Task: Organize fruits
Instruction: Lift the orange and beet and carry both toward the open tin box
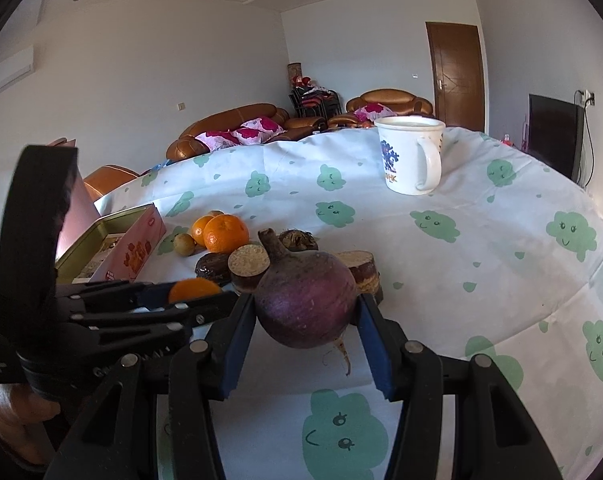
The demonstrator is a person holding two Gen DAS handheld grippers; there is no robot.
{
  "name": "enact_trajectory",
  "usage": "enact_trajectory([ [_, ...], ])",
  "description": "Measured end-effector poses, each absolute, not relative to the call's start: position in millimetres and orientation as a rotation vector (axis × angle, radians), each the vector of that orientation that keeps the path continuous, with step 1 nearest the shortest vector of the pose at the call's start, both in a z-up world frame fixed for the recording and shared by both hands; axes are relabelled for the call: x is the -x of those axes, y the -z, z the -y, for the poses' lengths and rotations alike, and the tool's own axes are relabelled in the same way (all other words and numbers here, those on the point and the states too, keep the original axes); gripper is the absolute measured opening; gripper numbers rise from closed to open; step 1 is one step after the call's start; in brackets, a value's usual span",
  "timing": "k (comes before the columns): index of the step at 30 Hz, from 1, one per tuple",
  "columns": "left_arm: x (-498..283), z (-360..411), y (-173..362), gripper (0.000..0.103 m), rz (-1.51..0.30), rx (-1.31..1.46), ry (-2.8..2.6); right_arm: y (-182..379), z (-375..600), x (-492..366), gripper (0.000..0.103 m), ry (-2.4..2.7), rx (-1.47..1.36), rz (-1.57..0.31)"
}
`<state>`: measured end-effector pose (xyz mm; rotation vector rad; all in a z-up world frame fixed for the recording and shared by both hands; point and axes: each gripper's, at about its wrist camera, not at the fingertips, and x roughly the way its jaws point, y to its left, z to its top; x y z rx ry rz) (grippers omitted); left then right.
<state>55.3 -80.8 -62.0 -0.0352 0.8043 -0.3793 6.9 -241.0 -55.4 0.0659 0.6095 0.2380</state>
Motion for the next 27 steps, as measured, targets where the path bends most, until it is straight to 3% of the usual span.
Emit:
enact_trajectory([
  [27,-24,68,34,0.039,-0.580,0.018,0.282,48,236,13,0.053,-0.275,-0.024,-0.497],
])
